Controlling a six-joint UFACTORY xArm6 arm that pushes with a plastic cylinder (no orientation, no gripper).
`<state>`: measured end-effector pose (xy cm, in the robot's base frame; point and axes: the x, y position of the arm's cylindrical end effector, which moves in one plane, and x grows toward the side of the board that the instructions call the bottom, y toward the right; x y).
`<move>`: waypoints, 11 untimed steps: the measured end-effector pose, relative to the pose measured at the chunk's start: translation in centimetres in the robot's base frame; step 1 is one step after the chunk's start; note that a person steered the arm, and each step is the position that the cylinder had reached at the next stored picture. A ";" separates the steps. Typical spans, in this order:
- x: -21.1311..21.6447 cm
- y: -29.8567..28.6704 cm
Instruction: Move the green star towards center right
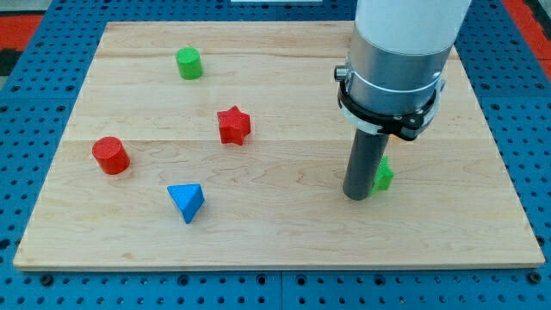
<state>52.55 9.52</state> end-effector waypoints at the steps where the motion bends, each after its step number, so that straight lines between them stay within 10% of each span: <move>1: 0.0 1.2; 11: -2.5 5.1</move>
